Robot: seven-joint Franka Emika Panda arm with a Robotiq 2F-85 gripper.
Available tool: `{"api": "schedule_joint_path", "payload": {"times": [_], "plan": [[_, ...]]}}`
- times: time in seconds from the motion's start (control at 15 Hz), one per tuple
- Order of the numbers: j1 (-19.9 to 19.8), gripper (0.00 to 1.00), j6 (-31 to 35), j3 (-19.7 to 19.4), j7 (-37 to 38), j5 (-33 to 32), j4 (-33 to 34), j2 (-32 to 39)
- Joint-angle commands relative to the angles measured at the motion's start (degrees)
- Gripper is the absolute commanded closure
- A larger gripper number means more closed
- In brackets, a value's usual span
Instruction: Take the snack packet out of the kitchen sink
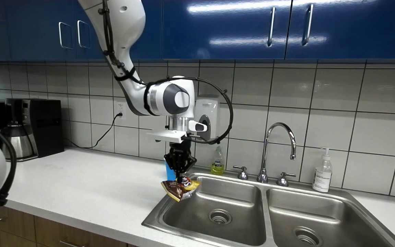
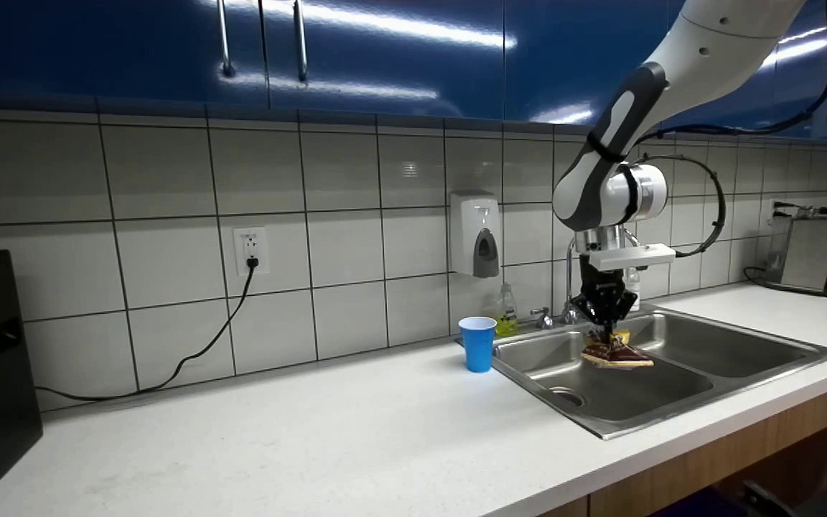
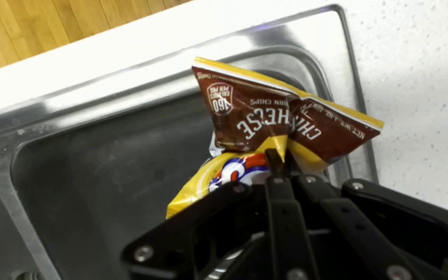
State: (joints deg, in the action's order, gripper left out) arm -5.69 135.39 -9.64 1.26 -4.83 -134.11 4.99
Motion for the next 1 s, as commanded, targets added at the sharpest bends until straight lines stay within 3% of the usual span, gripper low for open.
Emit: {"api": "schedule_joint_path", "payload": {"times": [0.0,0.4,0.93], "plan": [[1.55,1.00,-0.13,2.70,0.69,-1.66,-4.64,-4.10],[4.28,1.00,0.68,6.14,1.14,-0.45,-7.14,-3.56],[4.84,0.99,0.12,6.97,0.08,-0.16,-6.86,-2.08]]}}
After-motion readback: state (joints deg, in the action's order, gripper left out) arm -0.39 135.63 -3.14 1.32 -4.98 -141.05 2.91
